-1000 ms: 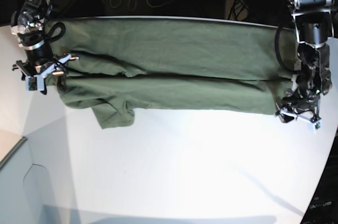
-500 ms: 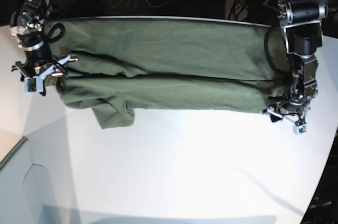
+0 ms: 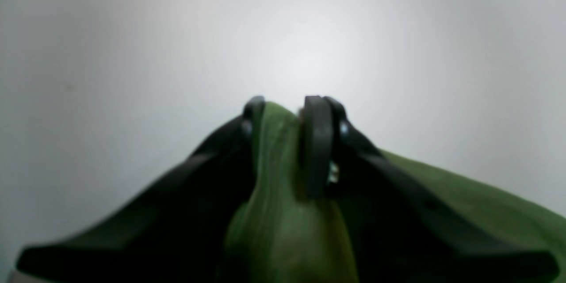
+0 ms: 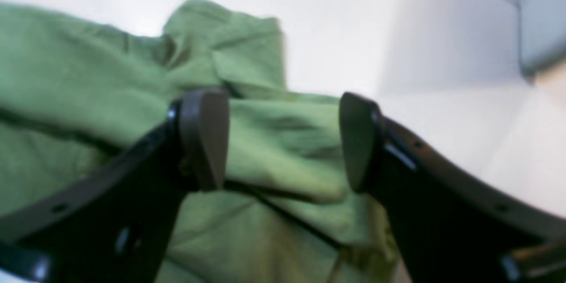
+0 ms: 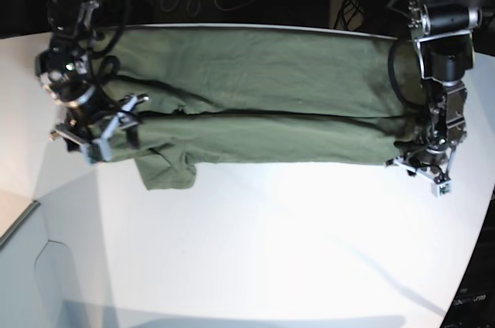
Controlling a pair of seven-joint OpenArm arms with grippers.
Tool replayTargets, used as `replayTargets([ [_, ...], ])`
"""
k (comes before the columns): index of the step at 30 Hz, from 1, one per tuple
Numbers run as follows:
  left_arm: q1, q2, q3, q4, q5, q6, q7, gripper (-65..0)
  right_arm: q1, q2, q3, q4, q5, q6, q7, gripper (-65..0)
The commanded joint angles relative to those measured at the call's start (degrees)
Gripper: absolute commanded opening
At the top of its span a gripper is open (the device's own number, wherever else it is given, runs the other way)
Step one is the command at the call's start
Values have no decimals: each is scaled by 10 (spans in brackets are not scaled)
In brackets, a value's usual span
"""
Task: Layout the t-shirt on the table in an organized manner, then fold the t-shirt properly
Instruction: 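Lower the folded edge onto the shirt and regrasp with the right gripper, then hold the folded layer with both grippers and press it flat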
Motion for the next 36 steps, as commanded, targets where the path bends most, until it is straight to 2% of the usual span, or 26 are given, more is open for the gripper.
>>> replayTargets([
  [1, -10, -5, 0, 4, -2, 0, 7, -512, 21, 3, -16, 1, -7, 1, 19, -242],
  [3, -10, -5, 0, 4, -2, 0, 7, -554, 43, -1, -40, -19, -46, 1, 18, -242],
  [5, -10, -5, 0, 4, -2, 0, 7, -641, 66, -2, -57, -41, -78, 1, 18, -242],
  [6, -10, -5, 0, 4, -2, 0, 7, -650, 77, -3, -64, -55, -94, 1, 18, -242],
  [9, -9, -5, 0, 4, 0, 0, 8, -639, 113, -13, -66, -101, -125, 0, 18, -242],
  [16, -7, -6, 0, 4, -1, 0, 8, -649, 161, -10, -70, -193, -128, 0, 18, -244],
  [23, -7, -6, 0, 4, 0, 0, 8, -649, 160, -10, -72, -221, -129, 0, 22, -244],
  [26, -7, -6, 0, 4, 0, 0, 8, -649, 153, -8, -72, -223, -129, 0, 49, -253],
  [30, -7, -6, 0, 4, 0, 0, 8, -649, 149, 4, -72, -252, -130, 0, 81, -284],
  [36, -7, -7, -1, 4, -1, 0, 7, -649, 160, 18, -66, -284, -130, -1, 83, -286],
])
